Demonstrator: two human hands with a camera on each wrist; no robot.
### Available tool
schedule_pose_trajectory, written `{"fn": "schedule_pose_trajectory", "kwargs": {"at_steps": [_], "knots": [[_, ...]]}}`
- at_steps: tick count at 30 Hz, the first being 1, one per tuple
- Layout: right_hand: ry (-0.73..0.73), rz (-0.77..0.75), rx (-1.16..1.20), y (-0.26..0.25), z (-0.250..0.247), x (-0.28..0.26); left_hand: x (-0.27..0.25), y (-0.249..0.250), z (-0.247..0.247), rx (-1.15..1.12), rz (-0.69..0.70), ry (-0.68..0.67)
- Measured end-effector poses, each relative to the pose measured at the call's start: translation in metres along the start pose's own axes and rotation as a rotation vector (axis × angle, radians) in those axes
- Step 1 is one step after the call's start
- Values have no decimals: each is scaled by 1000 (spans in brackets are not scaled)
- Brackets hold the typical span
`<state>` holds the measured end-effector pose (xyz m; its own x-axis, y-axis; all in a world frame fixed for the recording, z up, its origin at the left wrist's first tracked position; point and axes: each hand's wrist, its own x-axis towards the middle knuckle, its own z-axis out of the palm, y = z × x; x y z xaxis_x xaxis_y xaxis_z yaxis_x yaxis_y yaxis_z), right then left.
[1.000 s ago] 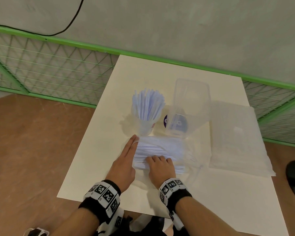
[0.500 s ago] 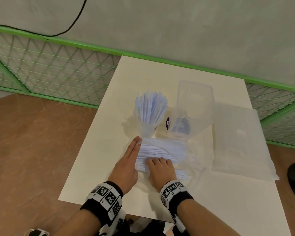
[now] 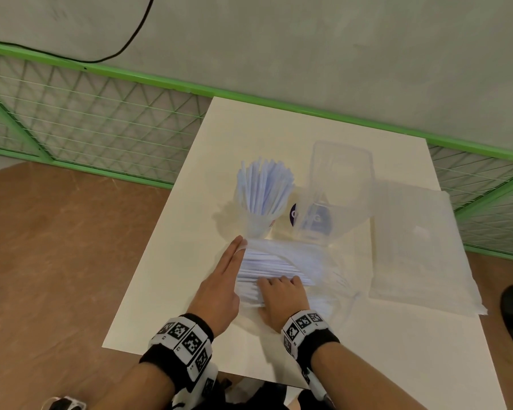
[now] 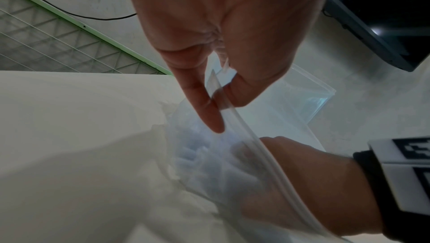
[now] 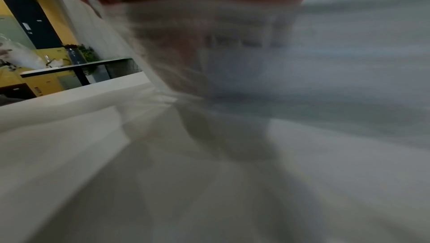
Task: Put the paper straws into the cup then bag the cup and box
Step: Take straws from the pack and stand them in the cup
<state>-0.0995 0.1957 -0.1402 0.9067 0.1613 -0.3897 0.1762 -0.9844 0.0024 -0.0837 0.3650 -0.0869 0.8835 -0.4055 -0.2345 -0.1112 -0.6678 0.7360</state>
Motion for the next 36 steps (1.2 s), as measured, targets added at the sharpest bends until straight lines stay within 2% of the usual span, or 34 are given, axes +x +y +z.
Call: {"fn": "schedule_pose_trajectory", "kwargs": {"at_steps": [8, 22, 28, 31, 34, 36], "knots": [[43, -29, 121, 11, 1, -11, -1, -1, 0, 0, 8, 8], [19, 85, 65, 1, 3, -2, -4, -1, 3, 4, 22, 30], [9, 47, 66, 5, -2, -7, -4, 0, 1, 6, 21, 51], [68, 47, 256, 17, -12, -23, -4, -3, -1, 0, 27, 71], [241, 34, 661, 27, -31, -42, -4, -4, -1, -4, 33, 73], [380, 139, 1011, 27, -43, -55, -4, -4, -1, -8, 32, 72]]}}
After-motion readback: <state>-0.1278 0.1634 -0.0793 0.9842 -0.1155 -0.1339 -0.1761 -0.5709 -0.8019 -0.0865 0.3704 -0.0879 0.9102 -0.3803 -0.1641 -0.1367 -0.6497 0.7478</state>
